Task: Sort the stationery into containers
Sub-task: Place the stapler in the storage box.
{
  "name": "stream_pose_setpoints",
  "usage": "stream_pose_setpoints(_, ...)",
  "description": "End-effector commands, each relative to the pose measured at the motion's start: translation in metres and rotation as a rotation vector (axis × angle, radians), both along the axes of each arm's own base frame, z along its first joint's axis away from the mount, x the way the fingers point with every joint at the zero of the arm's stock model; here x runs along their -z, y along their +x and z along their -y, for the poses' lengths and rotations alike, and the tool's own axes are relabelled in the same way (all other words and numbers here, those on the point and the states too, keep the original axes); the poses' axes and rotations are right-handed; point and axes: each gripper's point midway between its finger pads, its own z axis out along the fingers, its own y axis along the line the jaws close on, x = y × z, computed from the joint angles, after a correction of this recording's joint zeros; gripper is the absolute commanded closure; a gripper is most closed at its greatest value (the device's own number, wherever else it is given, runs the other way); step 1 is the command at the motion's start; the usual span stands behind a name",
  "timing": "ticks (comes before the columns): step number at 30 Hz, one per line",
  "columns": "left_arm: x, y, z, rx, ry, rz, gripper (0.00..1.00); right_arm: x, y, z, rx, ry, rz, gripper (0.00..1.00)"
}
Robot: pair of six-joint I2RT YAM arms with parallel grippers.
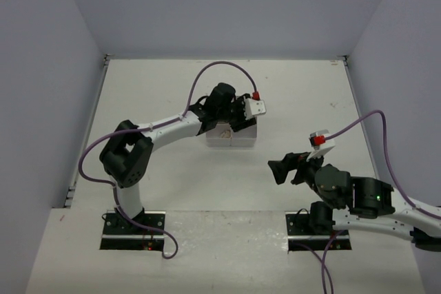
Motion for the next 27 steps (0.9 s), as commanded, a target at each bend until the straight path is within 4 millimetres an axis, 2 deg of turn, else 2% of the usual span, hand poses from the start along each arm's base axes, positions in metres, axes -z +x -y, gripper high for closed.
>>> stream_pose_setpoints(1,-0.02,0.003,0.003,0.005,-0.018,0.01,0.31,-0.006,0.002,-0.001,0.015,0.014,0.004,0.01)
stream_pose_setpoints(3,-0.027,0.002,0.003,-0.006,-0.036,0.01,0.25,-0.005,0.002,-0.002,0.015,0.017,0.004,0.01)
stream_pose_setpoints(7,-0.063,-0.012,0.002,-0.054,-0.144,-0.029,0.2,-0.003,0.004,-0.001,0.029,0.006,0.005,0.01)
stream_pose_setpoints(8,-0.081,-0.017,0.0,-0.076,-0.193,-0.027,0.18,-0.002,0.004,-0.001,0.032,0.004,0.003,0.01)
stream_pose_setpoints(9,-0.11,-0.021,-0.002,-0.112,-0.277,-0.008,0.14,0.0,0.004,-0.002,0.034,0.003,0.001,0.01)
stream_pose_setpoints(10,-0.126,-0.03,-0.003,-0.13,-0.32,-0.006,0.11,0.002,0.005,-0.003,0.033,-0.007,-0.003,0.01)
stream_pose_setpoints(11,-0.128,-0.034,-0.01,-0.177,-0.337,-0.012,0.05,0.004,0.004,-0.004,0.031,-0.016,-0.006,0.01)
stream_pose_setpoints(12,-0.142,-0.038,-0.019,-0.239,-0.38,-0.016,0.02,0.008,0.006,-0.005,0.037,-0.034,-0.014,0.01)
stream_pose_setpoints(13,-0.159,-0.042,-0.03,-0.303,-0.436,-0.021,0.0,0.012,0.008,-0.006,0.044,-0.056,-0.023,0.01)
stream_pose_setpoints(14,-0.167,-0.043,-0.041,-0.365,-0.471,-0.036,0.0,0.019,0.007,-0.01,0.032,-0.076,-0.051,0.01)
stream_pose_setpoints(15,-0.172,-0.05,-0.058,-0.454,-0.526,-0.099,0.0,0.025,0.016,-0.006,0.078,-0.088,-0.086,0.01)
stream_pose_setpoints(16,-0.173,-0.045,-0.069,-0.529,-0.543,-0.098,0.0,0.031,0.02,-0.007,0.095,-0.118,-0.106,0.01)
stream_pose_setpoints(17,-0.167,-0.048,-0.091,-0.664,-0.588,-0.157,0.0,0.047,0.03,-0.003,0.126,-0.154,-0.186,0.02)
stream_pose_setpoints(19,-0.141,-0.059,-0.126,-0.854,-0.619,-0.255,0.0,0.075,0.049,0.007,0.196,-0.211,-0.328,0.03)
stream_pose_setpoints(22,-0.112,-0.077,-0.153,-0.953,-0.561,-0.319,0.0,0.094,0.069,0.022,0.271,-0.256,-0.443,0.03)
stream_pose_setpoints(24,-0.115,-0.095,-0.177,-0.994,-0.553,-0.335,0.0,0.114,0.084,0.024,0.275,-0.282,-0.584,0.04)
stream_pose_setpoints(26,-0.122,-0.107,-0.192,-1.003,-0.543,-0.331,0.0,0.126,0.091,0.033,0.312,-0.305,-0.653,0.07)
stream_pose_setpoints(27,-0.133,-0.116,-0.201,-0.997,-0.552,-0.319,0.0,0.132,0.091,0.041,0.355,-0.323,-0.697,0.09)
